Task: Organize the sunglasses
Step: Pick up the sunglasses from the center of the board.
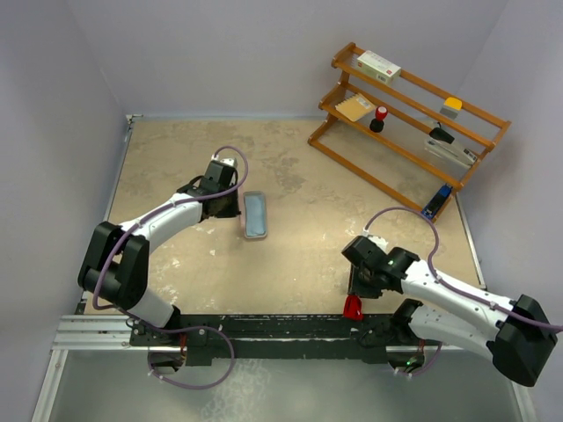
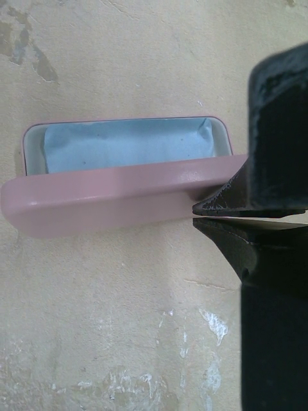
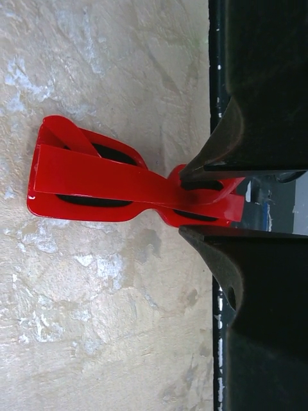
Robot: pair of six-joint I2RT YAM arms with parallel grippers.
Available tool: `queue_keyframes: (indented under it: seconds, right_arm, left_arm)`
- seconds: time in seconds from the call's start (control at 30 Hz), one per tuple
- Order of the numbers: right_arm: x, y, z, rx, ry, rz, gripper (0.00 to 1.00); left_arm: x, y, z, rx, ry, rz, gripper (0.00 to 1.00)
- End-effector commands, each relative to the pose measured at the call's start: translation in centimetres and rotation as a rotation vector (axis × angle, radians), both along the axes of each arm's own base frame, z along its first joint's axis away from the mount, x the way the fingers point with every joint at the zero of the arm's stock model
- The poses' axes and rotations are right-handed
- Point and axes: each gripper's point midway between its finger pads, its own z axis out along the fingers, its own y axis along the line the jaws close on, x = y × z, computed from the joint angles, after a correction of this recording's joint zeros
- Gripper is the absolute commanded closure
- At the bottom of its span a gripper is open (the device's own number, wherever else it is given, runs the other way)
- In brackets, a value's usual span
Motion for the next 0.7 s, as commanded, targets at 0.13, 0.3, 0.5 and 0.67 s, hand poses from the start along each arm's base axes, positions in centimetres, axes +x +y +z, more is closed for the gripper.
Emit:
queue_keyframes:
  seconds: [0.13,0.3,0.5,0.67]
  right_arm:
    - [0.5,0.8,-1.0,0.007,0.001,0.003,0.67]
    - [0.9,0.9,-0.9,0.003,-0.012,0.001,0.74]
    - [1.3,1.0,-0.7,-0.008,-0.023,0.001,0.86]
    - [1.5,1.0,-0.2,-0.009,-0.034,0.003,1.00]
  left_arm:
    - [0.7,-0.2,1.1,-0.015,-0.050,0.002,1.00]
    - [0.7,-0.2,1.1,-0.013,-0.050,0.002,1.00]
    - [0.8,-0.3,1.1,-0.014,-0.050,0.000,1.00]
    - [0.8,-0.2,0.9,-0.011,-0.047,0.001,1.00]
